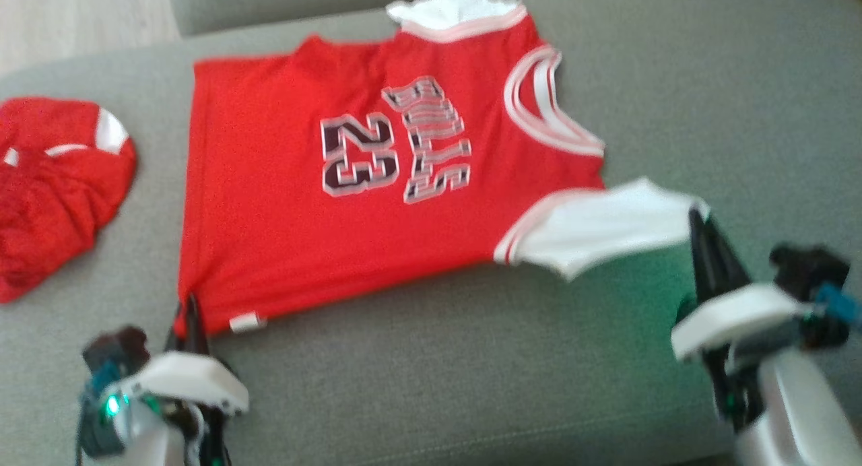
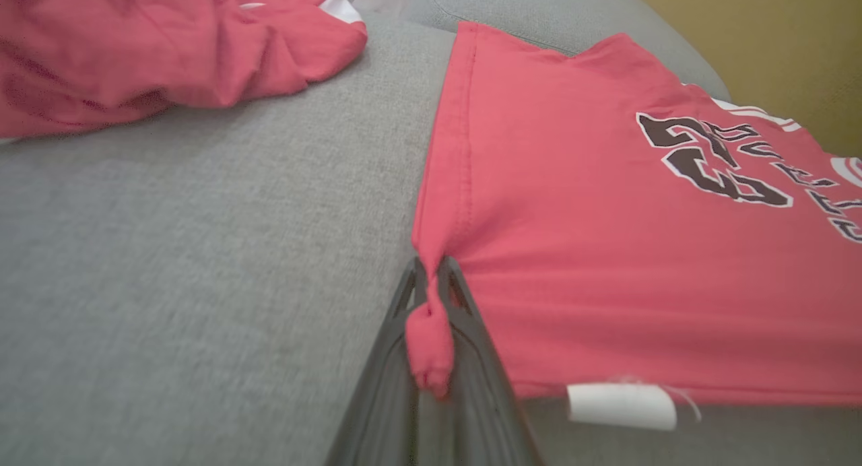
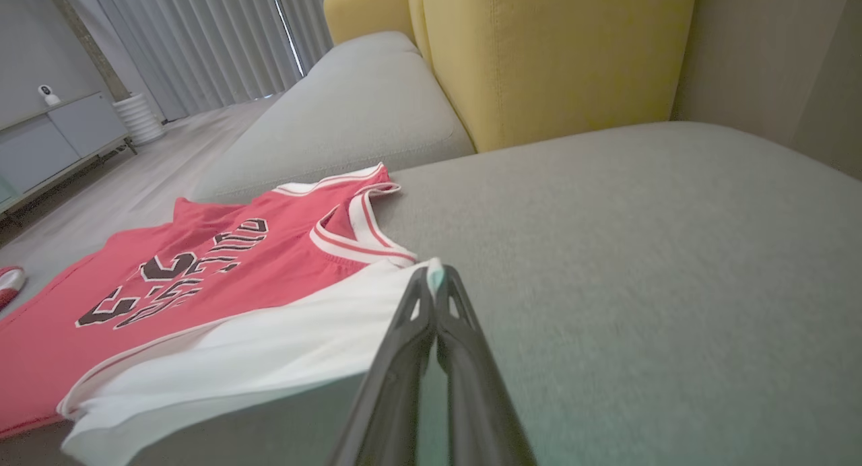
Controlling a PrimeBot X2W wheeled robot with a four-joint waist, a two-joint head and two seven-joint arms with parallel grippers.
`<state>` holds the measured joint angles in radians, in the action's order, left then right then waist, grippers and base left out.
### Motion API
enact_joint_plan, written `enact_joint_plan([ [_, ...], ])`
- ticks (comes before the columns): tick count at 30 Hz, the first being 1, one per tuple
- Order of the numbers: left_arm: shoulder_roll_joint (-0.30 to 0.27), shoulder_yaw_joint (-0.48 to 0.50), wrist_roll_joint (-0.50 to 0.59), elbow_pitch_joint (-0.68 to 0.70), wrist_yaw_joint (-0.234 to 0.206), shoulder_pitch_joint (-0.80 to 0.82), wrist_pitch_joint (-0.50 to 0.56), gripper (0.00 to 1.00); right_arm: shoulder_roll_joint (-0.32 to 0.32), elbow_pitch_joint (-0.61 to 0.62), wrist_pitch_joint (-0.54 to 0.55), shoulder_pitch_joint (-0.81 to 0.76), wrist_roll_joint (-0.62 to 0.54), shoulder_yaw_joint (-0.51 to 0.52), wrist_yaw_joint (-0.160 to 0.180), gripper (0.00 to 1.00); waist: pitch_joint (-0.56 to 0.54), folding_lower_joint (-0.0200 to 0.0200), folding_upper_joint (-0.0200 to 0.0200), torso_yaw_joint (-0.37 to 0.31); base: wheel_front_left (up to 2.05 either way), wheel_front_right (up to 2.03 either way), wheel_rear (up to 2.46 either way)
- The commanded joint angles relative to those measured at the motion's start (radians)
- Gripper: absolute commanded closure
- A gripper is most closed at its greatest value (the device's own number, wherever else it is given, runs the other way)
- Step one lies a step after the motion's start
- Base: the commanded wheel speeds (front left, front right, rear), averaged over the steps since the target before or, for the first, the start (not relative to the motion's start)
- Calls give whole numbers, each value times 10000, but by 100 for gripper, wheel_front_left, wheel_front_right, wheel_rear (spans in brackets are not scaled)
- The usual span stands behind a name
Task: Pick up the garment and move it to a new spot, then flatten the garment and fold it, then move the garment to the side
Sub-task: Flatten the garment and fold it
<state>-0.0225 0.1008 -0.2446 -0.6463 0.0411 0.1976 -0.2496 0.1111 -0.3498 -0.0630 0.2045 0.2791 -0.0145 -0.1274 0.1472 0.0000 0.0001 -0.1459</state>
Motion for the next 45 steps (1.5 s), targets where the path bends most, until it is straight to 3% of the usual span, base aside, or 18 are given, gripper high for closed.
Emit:
enact_joint_plan([
  [1,-282,155,-256,395,-209,-186,-121,100,151,465,49,-130,94,-104,-33,100,-417,0,-1,87,0,0,0],
  [11,-279,-137,-822,1268,-519,-1688,-122,100,237,2354,1138,-2217,406,-4,-33,100,-889,0,-1,171,0,0,0],
  [18,-278,-361,-777,1838,-435,-1066,-122,100,39,3170,1362,-1754,323,204,-33,100,-248,0,-1,471,0,0,0],
  [26,-278,-734,-437,1302,-300,624,-122,100,174,2445,1194,85,-223,63,-33,100,663,0,-1,863,0,0,0],
  [35,-277,-895,-96,-182,-76,2507,-122,100,-82,137,595,2571,-737,-35,-33,100,1618,0,-1,1023,0,0,0],
  [36,-277,-898,-46,-285,-75,2634,-122,94,-106,-116,536,2726,-798,-57,-33,100,1690,0,-1,1029,0,0,0],
  [38,-277,-884,-21,-415,-56,2836,-122,47,-157,-596,350,2994,-888,-64,-33,100,1802,0,-1,1036,0,0,0],
  [39,-277,-882,-21,-458,-46,2917,-122,15,-183,-821,233,3112,-916,-56,-33,100,1845,0,-1,1037,0,0,0],
  [40,-277,-880,-14,-467,-39,2988,-122,0,-209,-1024,114,3223,-950,-48,-33,100,1893,0,-1,1037,0,0,0],
  [41,-277,-853,-32,-410,-35,3058,-122,0,-236,-1200,-46,3336,-989,3,-33,100,1939,0,-1,1036,0,0,0],
  [42,-277,-823,-19,-290,-47,3111,-122,0,-273,-1351,-268,3440,-1035,120,-33,88,1975,0,-1,1034,0,0,0],
  [44,-277,-783,2,-63,-75,3123,-122,0,-346,-1616,-717,3616,-1127,185,-33,0,2031,0,-1,1037,0,0,0],
  [45,-277,-749,-5,93,-103,3102,-122,0,-378,-1727,-952,3684,-1136,201,-33,0,2056,0,-1,1035,0,0,0],
])
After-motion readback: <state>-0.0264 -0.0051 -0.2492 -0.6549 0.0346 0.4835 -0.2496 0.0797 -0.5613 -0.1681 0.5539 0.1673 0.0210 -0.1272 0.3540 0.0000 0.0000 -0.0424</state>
